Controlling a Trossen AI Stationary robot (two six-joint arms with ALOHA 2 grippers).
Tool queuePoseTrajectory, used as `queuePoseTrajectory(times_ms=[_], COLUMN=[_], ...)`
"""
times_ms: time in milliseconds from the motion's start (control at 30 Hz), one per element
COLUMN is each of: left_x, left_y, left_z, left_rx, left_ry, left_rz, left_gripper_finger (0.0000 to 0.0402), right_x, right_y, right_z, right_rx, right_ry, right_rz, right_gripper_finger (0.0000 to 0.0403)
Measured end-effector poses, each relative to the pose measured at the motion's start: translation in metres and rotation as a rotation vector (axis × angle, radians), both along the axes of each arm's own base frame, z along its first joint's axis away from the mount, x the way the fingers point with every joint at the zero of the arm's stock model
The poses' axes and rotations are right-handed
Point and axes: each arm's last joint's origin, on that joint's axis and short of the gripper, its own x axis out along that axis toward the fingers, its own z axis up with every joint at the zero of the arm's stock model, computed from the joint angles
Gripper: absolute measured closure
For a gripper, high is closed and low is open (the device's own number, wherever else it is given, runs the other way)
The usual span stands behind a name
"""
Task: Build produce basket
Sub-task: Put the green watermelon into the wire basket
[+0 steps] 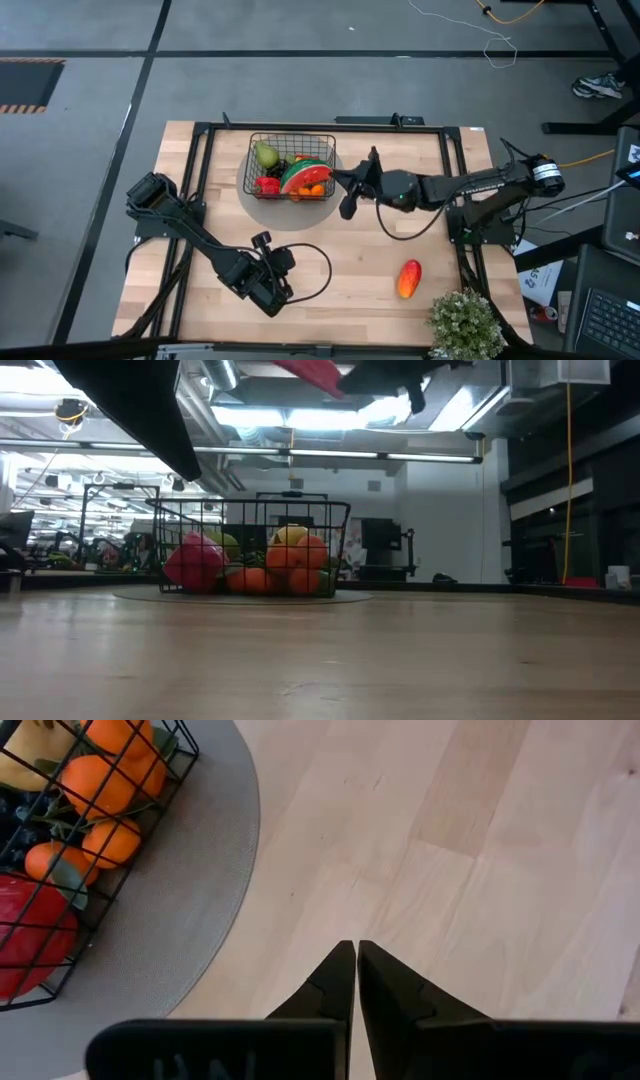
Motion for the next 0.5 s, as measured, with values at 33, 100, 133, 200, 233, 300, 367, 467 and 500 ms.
queuePoseTrajectory(times_ms=[33,100,133,200,233,300,367,467,500], left_x=[0.000,0.000,0.000,0.000,0.000,0.000,0.000,0.000,0.000], left_y=[0.000,0.000,0.000,0.000,0.000,0.000,0.000,0.000,0.000], left_z=[0.000,0.000,0.000,0.000,0.000,0.000,0.000,0.000,0.000], left_rx=[0.000,0.000,0.000,0.001,0.001,0.001,0.002,0.002,0.002], left_ry=[0.000,0.000,0.000,0.000,0.001,0.001,0.001,0.001,0.001], left_rz=[0.000,0.000,-0.001,-0.001,-0.001,-0.001,-0.002,-0.002,-0.002], left_gripper_finger=[0.0388,0.0388,0.0388,0.0388,0.0388,0.0388,0.0388,0.0388,0.0388], right_x=[0.001,0.002,0.003,0.004,0.004,0.005,0.006,0.006,0.005], right_y=[-0.003,-0.009,-0.012,-0.017,-0.020,-0.025,-0.030,-0.039,-0.042], right_z=[0.001,0.003,0.004,0.005,0.006,0.009,0.011,0.015,0.015], right_rx=[0.008,0.023,0.031,0.044,0.049,0.061,0.087,0.117,0.119], right_ry=[-0.015,-0.035,-0.040,-0.057,-0.072,-0.096,-0.126,-0.173,-0.178], right_rz=[0.022,0.059,0.079,0.117,0.142,0.191,0.234,0.276,0.280], right_gripper_finger=[0.0403,0.0403,0.0403,0.0403,0.0403,0.0403,0.0403,0.0403,0.0403])
